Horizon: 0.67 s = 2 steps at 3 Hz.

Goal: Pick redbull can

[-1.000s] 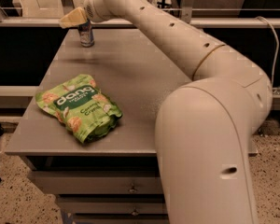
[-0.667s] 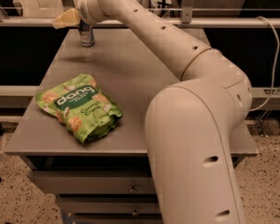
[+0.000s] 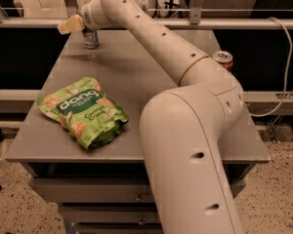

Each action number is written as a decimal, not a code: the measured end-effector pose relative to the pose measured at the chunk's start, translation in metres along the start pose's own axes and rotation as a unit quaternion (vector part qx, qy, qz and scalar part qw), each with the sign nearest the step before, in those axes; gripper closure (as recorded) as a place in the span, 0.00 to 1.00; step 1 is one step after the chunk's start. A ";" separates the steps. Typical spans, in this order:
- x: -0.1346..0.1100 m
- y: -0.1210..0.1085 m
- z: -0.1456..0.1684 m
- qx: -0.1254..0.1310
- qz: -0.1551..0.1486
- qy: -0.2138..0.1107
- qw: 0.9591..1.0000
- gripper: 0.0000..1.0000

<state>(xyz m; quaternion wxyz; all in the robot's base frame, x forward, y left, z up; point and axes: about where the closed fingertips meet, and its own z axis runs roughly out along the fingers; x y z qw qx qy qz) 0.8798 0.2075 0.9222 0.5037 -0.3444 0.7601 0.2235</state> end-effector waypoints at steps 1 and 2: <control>0.010 -0.011 0.001 0.006 0.000 0.008 1.000 0.40; 0.015 -0.022 -0.007 0.014 -0.004 0.013 1.000 0.64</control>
Offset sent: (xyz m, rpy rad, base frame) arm 0.0134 -0.0485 -0.0057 -0.0478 -0.0089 -0.0423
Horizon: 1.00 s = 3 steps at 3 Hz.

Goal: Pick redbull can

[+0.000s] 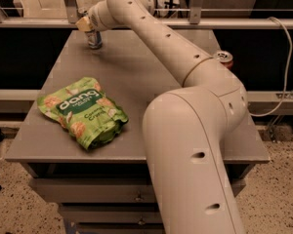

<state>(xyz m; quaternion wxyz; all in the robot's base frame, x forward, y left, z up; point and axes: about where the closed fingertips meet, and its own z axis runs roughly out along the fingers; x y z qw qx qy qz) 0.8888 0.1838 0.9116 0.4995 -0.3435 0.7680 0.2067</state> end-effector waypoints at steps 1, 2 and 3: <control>-0.002 -0.009 -0.020 -0.007 0.007 -0.014 1.000 0.87; -0.017 -0.012 -0.060 -0.037 0.017 -0.054 0.998 1.00; -0.058 0.007 -0.149 -0.124 0.022 -0.157 0.979 1.00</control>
Offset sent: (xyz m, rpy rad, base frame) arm -0.0625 -0.0782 0.0892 0.2699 -0.0761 0.1667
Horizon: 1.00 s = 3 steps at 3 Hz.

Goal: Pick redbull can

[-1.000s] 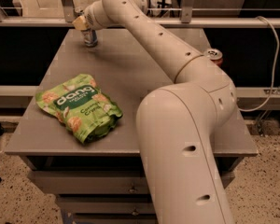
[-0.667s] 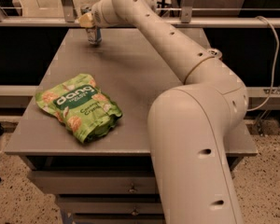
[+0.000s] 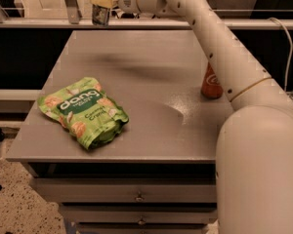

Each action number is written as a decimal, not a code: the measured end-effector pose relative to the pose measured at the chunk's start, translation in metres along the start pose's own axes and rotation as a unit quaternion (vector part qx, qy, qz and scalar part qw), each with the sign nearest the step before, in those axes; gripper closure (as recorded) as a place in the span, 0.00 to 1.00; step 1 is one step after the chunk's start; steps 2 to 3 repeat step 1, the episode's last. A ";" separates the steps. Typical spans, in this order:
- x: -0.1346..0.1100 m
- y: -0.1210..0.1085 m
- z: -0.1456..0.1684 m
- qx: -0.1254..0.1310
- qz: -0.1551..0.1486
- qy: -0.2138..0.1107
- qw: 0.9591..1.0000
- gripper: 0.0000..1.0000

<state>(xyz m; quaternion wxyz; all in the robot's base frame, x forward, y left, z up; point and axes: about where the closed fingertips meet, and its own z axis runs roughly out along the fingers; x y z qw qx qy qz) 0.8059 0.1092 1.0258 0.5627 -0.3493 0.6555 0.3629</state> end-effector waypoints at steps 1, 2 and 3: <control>-0.031 0.023 -0.033 -0.044 0.000 -0.047 0.998 1.00; -0.031 0.023 -0.033 -0.044 0.000 -0.047 0.998 1.00; -0.031 0.023 -0.033 -0.044 0.000 -0.047 0.998 1.00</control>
Offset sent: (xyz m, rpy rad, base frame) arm 0.0000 0.0000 0.0000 0.0000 0.0000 0.0000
